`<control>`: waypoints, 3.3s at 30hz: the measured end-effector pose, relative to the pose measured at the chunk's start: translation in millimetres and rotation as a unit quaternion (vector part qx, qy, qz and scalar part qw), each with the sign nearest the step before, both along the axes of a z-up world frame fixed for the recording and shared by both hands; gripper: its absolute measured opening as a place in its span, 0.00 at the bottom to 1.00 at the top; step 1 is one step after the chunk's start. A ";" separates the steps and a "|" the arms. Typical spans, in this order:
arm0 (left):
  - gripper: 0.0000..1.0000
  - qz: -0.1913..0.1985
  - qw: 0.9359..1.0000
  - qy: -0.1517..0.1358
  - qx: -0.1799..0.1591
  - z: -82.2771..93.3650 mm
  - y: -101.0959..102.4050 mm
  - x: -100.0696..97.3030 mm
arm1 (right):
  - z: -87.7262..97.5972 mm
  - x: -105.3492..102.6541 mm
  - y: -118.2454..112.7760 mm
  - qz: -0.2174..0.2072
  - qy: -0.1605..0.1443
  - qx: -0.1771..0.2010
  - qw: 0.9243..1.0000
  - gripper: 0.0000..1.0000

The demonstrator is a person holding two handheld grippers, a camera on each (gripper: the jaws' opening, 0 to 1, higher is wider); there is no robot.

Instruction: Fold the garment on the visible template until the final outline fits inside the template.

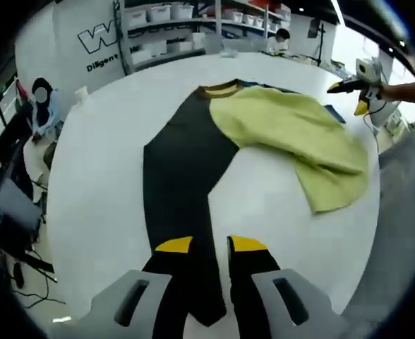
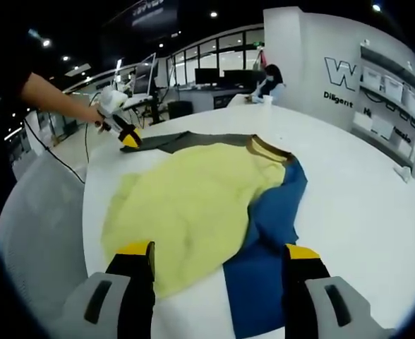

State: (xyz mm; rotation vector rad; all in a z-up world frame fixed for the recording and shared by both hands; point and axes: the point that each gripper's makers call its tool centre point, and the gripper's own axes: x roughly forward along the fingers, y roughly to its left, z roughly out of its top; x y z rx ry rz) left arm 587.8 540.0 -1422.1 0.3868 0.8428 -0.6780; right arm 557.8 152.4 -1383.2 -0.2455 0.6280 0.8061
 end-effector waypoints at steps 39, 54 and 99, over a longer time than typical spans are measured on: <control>0.04 0.185 0.978 -0.011 -0.098 53.9 42.3 43.3 | 9.2 4.3 6.1 0.007 -0.012 0.004 1.000 0.67; 0.08 0.206 0.978 -0.038 0.007 20.0 88.7 32.6 | 6.4 4.7 6.3 0.007 -0.007 0.001 1.000 0.67; 0.04 0.211 0.975 -0.038 -0.060 28.0 84.7 41.3 | 5.4 -7.5 5.8 0.022 -0.011 0.000 1.000 0.70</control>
